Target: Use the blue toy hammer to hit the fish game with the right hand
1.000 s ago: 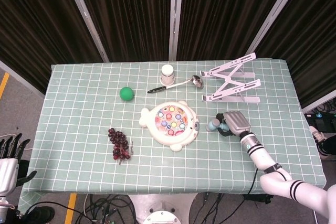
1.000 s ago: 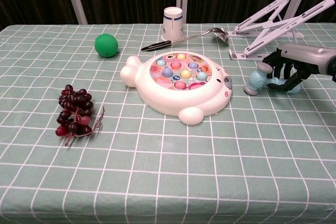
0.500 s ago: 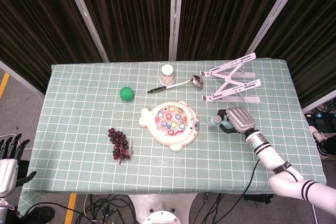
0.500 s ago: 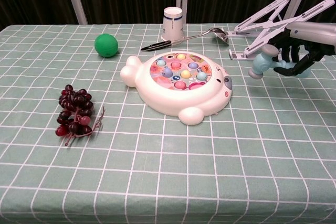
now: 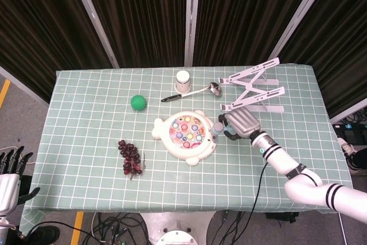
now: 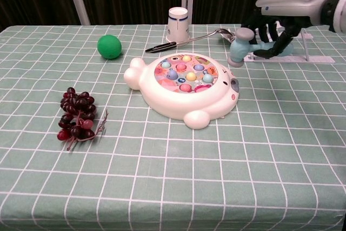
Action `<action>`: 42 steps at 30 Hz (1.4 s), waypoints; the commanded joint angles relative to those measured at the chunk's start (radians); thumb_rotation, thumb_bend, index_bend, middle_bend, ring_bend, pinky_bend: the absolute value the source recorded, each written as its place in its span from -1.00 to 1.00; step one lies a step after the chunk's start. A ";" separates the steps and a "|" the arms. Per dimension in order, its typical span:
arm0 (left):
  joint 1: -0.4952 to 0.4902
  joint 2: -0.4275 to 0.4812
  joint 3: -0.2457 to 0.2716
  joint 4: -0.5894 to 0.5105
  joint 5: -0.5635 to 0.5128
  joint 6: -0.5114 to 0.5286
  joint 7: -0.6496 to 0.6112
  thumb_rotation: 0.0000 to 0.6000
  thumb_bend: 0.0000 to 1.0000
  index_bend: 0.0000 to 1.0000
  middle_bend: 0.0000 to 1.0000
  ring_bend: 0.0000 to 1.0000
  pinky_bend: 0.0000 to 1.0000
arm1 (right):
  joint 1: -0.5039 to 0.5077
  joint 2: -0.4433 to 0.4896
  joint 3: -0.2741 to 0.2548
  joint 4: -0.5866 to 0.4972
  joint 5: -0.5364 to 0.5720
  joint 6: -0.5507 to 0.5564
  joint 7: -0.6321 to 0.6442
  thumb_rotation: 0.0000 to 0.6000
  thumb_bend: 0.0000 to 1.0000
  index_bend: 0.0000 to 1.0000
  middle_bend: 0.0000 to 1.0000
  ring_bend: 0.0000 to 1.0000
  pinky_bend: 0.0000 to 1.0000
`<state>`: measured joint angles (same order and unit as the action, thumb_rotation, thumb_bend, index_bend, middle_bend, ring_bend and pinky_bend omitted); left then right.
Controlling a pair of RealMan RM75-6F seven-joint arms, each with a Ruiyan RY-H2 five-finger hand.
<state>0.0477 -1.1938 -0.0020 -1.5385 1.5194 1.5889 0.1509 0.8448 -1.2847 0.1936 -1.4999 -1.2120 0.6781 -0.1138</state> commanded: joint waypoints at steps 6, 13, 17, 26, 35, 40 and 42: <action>0.001 0.000 -0.001 0.004 -0.007 -0.004 -0.006 1.00 -1.00 -0.68 -0.91 -1.00 -1.00 | 0.110 -0.080 0.009 -0.011 0.145 -0.045 -0.147 1.00 0.22 0.51 0.34 0.11 0.29; 0.002 -0.005 -0.001 0.010 -0.007 -0.003 -0.012 1.00 -1.00 -0.68 -0.91 -1.00 -1.00 | 0.156 -0.108 -0.035 -0.004 0.235 -0.048 -0.242 1.00 0.23 0.51 0.34 0.11 0.29; 0.002 -0.006 -0.002 0.015 -0.007 -0.003 -0.015 1.00 -1.00 -0.68 -0.91 -1.00 -1.00 | 0.157 -0.100 -0.040 -0.029 0.255 -0.012 -0.256 1.00 0.23 0.51 0.34 0.11 0.29; 0.001 -0.003 -0.003 0.007 0.001 0.003 -0.007 1.00 -1.00 -0.68 -0.91 -1.00 -1.00 | 0.161 -0.061 -0.014 -0.043 0.268 0.016 -0.222 1.00 0.23 0.52 0.33 0.12 0.30; 0.004 -0.003 -0.003 0.008 -0.008 -0.002 -0.010 1.00 -1.00 -0.69 -0.91 -1.00 -1.00 | 0.232 -0.125 -0.031 0.053 0.379 -0.037 -0.264 1.00 0.23 0.52 0.33 0.12 0.30; 0.005 -0.006 -0.002 0.014 -0.013 -0.005 -0.016 1.00 -1.00 -0.69 -0.91 -1.00 -1.00 | 0.267 -0.150 -0.057 0.089 0.441 -0.048 -0.306 1.00 0.23 0.52 0.33 0.12 0.30; 0.005 -0.008 -0.002 0.018 -0.013 -0.005 -0.019 1.00 -1.00 -0.69 -0.91 -1.00 -1.00 | 0.280 -0.158 -0.071 0.097 0.465 -0.045 -0.329 1.00 0.23 0.52 0.33 0.12 0.30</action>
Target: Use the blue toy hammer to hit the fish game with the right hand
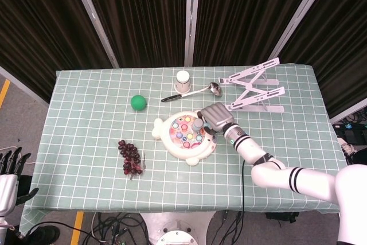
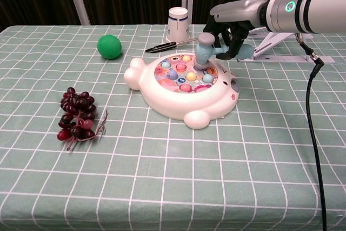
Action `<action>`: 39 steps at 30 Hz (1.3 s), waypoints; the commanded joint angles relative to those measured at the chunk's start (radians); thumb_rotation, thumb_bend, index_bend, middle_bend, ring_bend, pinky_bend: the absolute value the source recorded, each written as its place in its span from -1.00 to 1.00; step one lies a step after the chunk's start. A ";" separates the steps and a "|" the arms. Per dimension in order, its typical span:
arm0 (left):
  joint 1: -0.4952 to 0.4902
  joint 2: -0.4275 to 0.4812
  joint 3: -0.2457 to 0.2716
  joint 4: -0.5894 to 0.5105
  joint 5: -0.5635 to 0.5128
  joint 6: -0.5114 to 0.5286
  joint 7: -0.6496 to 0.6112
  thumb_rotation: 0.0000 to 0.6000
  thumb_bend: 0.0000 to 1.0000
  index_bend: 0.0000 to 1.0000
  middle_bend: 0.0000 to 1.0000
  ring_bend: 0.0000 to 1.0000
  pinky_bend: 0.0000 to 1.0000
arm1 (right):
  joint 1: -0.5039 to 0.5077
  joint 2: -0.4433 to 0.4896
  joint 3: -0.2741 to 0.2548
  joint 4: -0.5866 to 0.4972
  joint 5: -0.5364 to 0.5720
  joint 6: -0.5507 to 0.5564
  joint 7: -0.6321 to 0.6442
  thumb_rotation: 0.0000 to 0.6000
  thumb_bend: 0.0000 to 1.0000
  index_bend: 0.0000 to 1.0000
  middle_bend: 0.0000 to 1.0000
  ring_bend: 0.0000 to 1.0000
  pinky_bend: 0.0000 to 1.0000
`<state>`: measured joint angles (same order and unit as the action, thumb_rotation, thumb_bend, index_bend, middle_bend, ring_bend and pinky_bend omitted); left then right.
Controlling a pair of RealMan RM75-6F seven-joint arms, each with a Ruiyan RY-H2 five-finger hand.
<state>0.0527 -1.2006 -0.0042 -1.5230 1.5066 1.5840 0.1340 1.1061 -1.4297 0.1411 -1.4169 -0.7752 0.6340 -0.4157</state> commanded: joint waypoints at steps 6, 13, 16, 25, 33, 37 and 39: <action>0.002 -0.003 -0.001 0.008 0.003 0.006 -0.008 1.00 -1.00 -0.69 -0.91 -1.00 -1.00 | 0.007 0.018 0.000 -0.038 0.020 0.046 0.006 1.00 0.23 0.52 0.34 0.12 0.30; -0.002 -0.002 -0.001 0.004 0.010 0.004 -0.003 1.00 -1.00 -0.68 -0.91 -1.00 -1.00 | -0.002 0.050 -0.004 -0.063 0.011 0.056 0.020 1.00 0.23 0.52 0.33 0.12 0.30; -0.002 -0.002 -0.002 0.001 0.008 0.003 0.001 1.00 -1.00 -0.69 -0.91 -1.00 -1.00 | 0.012 0.026 -0.015 -0.033 0.031 0.035 0.012 1.00 0.23 0.52 0.34 0.12 0.30; 0.001 -0.004 0.000 0.006 0.000 -0.001 -0.004 1.00 -1.00 -0.69 -0.91 -1.00 -1.00 | 0.036 -0.018 -0.028 0.021 0.063 0.013 0.010 1.00 0.23 0.52 0.33 0.12 0.30; 0.003 -0.003 0.001 0.008 0.013 0.011 -0.006 1.00 -1.00 -0.69 -0.91 -1.00 -1.00 | -0.049 0.104 -0.005 -0.102 -0.034 0.095 0.107 1.00 0.23 0.52 0.33 0.12 0.30; 0.002 -0.002 0.002 0.001 0.020 0.014 0.001 1.00 -1.00 -0.69 -0.91 -1.00 -1.00 | -0.114 0.152 -0.045 -0.126 -0.084 0.116 0.140 1.00 0.23 0.52 0.33 0.11 0.30; 0.000 -0.001 0.002 -0.003 0.024 0.015 0.006 1.00 -1.00 -0.69 -0.91 -1.00 -1.00 | -0.150 0.161 -0.069 -0.116 -0.112 0.120 0.166 1.00 0.23 0.52 0.32 0.11 0.30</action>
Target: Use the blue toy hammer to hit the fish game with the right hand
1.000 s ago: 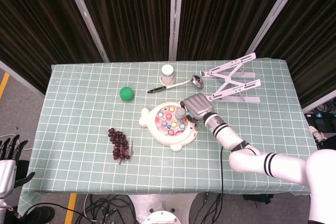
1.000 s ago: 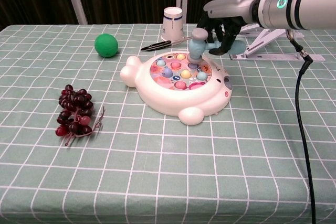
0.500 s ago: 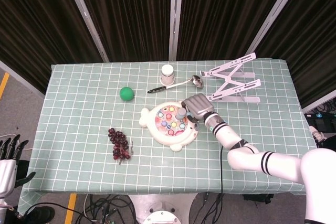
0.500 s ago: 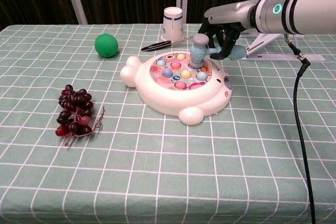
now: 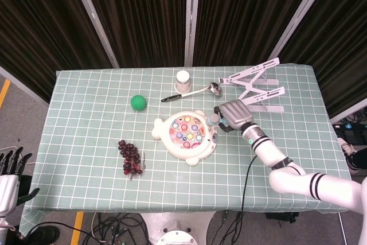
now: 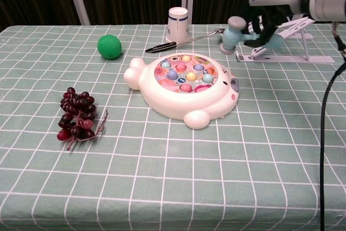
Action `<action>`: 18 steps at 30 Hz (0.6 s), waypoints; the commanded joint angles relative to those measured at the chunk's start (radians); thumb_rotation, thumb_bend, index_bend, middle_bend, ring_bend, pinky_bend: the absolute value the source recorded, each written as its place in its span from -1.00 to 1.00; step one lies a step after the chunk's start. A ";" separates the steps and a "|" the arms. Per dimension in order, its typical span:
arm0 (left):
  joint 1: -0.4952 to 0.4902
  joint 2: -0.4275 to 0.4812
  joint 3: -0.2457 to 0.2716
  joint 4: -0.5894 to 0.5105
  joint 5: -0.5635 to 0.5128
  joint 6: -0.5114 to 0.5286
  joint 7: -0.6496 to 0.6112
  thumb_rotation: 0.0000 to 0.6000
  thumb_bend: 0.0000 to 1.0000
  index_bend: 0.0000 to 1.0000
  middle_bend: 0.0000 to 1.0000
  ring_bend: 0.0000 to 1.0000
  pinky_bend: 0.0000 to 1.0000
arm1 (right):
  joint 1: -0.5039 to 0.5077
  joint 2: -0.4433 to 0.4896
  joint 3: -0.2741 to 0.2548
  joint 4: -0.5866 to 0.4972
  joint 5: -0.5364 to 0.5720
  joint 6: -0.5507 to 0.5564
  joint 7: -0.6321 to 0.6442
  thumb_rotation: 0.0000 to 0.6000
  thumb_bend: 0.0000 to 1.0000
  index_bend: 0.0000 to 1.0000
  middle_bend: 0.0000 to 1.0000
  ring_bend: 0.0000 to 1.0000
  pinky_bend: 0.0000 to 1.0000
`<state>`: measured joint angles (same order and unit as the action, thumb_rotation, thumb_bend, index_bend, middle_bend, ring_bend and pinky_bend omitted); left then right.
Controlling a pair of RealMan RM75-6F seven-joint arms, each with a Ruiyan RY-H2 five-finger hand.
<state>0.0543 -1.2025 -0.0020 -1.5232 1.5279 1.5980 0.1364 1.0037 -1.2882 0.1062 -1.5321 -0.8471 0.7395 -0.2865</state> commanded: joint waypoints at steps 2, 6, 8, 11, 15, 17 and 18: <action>-0.003 0.002 0.000 -0.008 0.005 0.001 0.008 1.00 -1.00 -0.69 -0.91 -1.00 -1.00 | -0.086 0.017 -0.052 0.019 -0.072 0.018 0.077 1.00 0.23 0.50 0.30 0.11 0.29; -0.006 0.004 -0.001 -0.017 0.010 0.001 0.017 1.00 -1.00 -0.69 -0.91 -1.00 -1.00 | -0.154 -0.005 -0.079 0.073 -0.151 0.021 0.168 1.00 0.19 0.41 0.21 0.07 0.19; -0.008 0.006 -0.001 -0.023 0.012 -0.001 0.023 1.00 -1.00 -0.69 -0.91 -1.00 -1.00 | -0.181 -0.023 -0.086 0.113 -0.186 0.019 0.215 1.00 0.15 0.30 0.14 -0.03 0.08; -0.010 0.007 -0.001 -0.029 0.017 0.000 0.028 1.00 -1.00 -0.69 -0.91 -1.00 -1.00 | -0.211 -0.059 -0.091 0.176 -0.223 0.021 0.263 1.00 0.03 0.08 0.01 -0.20 -0.06; -0.008 0.007 0.001 -0.030 0.015 -0.001 0.028 1.00 -1.00 -0.69 -0.91 -1.00 -1.00 | -0.243 -0.104 -0.099 0.243 -0.268 0.022 0.310 1.00 -0.26 -0.33 -0.23 -0.48 -0.28; -0.007 0.008 0.002 -0.031 0.015 0.000 0.026 1.00 -1.00 -0.69 -0.91 -1.00 -1.00 | -0.258 -0.118 -0.097 0.263 -0.292 0.028 0.337 1.00 -0.30 -0.43 -0.29 -0.54 -0.33; -0.007 0.009 0.002 -0.031 0.016 0.000 0.023 1.00 -1.00 -0.69 -0.91 -1.00 -1.00 | -0.264 -0.121 -0.097 0.268 -0.303 0.031 0.347 1.00 -0.30 -0.46 -0.31 -0.56 -0.34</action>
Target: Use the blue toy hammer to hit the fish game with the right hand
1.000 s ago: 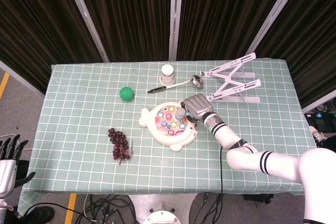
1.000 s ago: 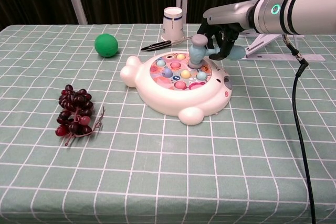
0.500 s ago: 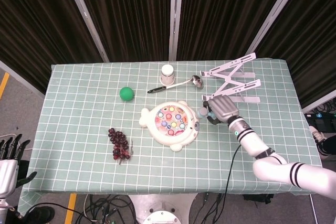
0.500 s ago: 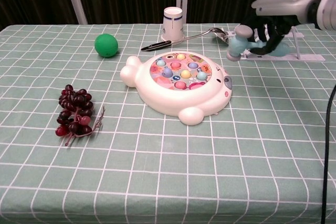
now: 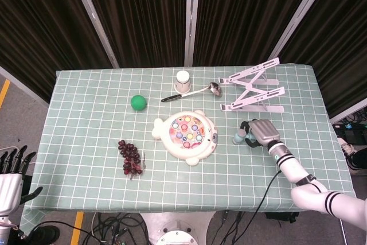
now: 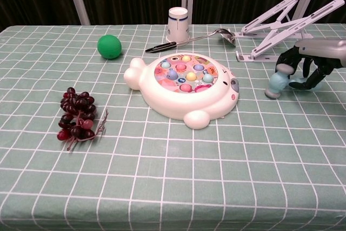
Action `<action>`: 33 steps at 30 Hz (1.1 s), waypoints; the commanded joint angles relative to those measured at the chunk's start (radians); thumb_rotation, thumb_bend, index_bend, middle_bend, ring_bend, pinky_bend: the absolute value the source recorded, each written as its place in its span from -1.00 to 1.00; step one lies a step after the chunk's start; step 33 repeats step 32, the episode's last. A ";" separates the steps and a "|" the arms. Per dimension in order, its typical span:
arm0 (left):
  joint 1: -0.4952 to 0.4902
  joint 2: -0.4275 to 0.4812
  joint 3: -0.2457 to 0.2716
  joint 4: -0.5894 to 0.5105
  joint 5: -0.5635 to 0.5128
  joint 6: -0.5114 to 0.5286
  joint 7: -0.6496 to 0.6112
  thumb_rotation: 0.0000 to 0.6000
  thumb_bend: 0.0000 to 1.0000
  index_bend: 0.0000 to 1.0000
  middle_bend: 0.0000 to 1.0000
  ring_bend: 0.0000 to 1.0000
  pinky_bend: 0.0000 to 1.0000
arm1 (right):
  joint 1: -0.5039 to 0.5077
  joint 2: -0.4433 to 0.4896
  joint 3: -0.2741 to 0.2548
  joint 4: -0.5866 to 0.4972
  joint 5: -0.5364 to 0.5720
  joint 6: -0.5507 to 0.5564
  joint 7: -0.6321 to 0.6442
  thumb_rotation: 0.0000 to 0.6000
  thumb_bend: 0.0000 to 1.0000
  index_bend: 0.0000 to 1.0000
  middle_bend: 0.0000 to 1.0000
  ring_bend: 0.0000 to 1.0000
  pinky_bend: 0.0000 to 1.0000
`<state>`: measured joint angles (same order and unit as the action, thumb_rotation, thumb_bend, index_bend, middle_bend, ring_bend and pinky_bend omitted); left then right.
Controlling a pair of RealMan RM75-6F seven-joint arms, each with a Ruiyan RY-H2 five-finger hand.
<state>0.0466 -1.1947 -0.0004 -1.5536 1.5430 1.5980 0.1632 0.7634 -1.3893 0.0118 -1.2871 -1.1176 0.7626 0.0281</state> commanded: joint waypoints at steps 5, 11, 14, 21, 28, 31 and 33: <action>-0.001 0.002 0.004 -0.002 0.007 -0.002 -0.011 1.00 -1.00 -0.69 -0.91 -1.00 -1.00 | -0.058 -0.019 -0.002 0.025 -0.088 0.043 0.076 1.00 -0.30 -0.62 -0.41 -0.69 -0.44; -0.004 0.003 0.001 -0.001 0.011 0.002 -0.011 1.00 -1.00 -0.69 -0.91 -1.00 -1.00 | -0.108 0.014 0.005 -0.010 -0.143 0.115 0.123 1.00 -0.30 -0.80 -0.55 -0.83 -0.55; -0.006 0.004 -0.001 -0.003 0.011 0.001 -0.010 1.00 -1.00 -0.69 -0.91 -1.00 -1.00 | -0.145 0.051 0.004 -0.048 -0.176 0.179 0.140 1.00 -0.30 -0.91 -0.67 -0.96 -0.67; -0.016 0.006 -0.011 -0.007 0.010 -0.004 -0.008 1.00 -1.00 -0.69 -0.91 -1.00 -1.00 | -0.308 0.175 -0.014 -0.188 -0.262 0.464 0.126 1.00 -0.30 -0.98 -0.76 -1.00 -0.78; -0.025 -0.008 -0.023 -0.001 0.016 0.008 0.001 1.00 -1.00 -0.69 -0.91 -1.00 -1.00 | -0.515 0.245 -0.066 -0.286 -0.347 0.761 0.097 1.00 -0.31 -0.98 -0.79 -1.00 -0.79; -0.031 -0.010 -0.022 -0.009 0.022 0.002 0.015 1.00 -1.00 -0.69 -0.91 -1.00 -1.00 | -0.578 0.258 -0.082 -0.308 -0.377 0.837 0.093 1.00 -0.31 -0.98 -0.81 -1.00 -0.80; -0.033 -0.010 -0.022 -0.011 0.024 0.002 0.018 1.00 -1.00 -0.69 -0.91 -1.00 -1.00 | -0.592 0.259 -0.084 -0.311 -0.387 0.854 0.094 1.00 -0.31 -0.98 -0.82 -1.00 -0.80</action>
